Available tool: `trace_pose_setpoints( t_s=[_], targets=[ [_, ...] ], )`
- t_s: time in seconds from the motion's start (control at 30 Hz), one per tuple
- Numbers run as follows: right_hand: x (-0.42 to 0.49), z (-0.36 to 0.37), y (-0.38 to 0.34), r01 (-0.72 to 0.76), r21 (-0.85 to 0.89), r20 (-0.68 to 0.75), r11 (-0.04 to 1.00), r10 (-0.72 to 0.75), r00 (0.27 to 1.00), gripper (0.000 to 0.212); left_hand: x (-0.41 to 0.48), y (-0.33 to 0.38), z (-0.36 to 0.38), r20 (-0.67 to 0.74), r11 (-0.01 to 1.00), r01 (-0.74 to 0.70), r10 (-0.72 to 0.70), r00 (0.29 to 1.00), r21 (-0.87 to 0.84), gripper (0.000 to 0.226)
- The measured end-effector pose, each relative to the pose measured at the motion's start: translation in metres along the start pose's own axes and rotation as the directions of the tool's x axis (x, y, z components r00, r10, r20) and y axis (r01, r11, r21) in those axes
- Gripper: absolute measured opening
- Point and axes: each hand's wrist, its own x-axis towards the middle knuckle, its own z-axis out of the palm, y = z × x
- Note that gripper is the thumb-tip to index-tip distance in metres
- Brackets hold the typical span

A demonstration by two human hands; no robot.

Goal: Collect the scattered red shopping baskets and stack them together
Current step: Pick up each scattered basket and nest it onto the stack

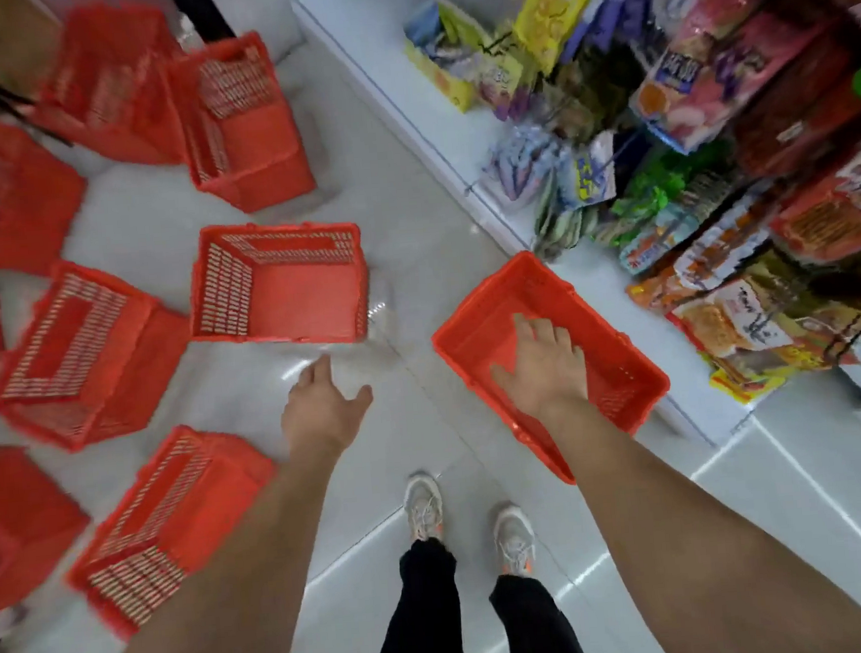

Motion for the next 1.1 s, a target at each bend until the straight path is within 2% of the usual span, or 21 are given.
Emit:
trace_pose_setpoints(
  t_s=[0.23,0.43,0.57,0.8,1.1],
  targets=[
    [-0.017,-0.064,-0.122,0.259,-0.059,0.023,0.964,-0.258,0.966,0.077,-0.068,-0.082,-0.094,-0.148,0.962,0.206,-0.234,0.961,-0.181,0.085],
    [-0.008,-0.060,-0.206,0.320,-0.115,0.061,0.940,-0.315,0.947,0.077,-0.052,-0.154,-0.144,-0.202,0.922,0.273,-0.333,0.921,-0.274,0.088],
    [0.027,-0.033,-0.260,0.278,-0.099,0.080,0.956,-0.271,0.959,0.079,0.009,-0.200,-0.162,-0.187,0.920,0.279,-0.336,0.923,-0.274,0.089],
    [0.129,0.043,-0.328,0.072,0.003,0.107,0.997,-0.072,0.992,0.081,0.164,-0.262,-0.169,-0.096,0.949,0.227,-0.252,0.963,-0.217,0.087],
    [0.248,0.185,-0.329,-0.057,0.072,0.066,0.996,0.052,0.996,0.083,0.344,-0.308,-0.077,-0.080,0.964,0.133,-0.155,0.985,-0.228,0.087]
  ],
)
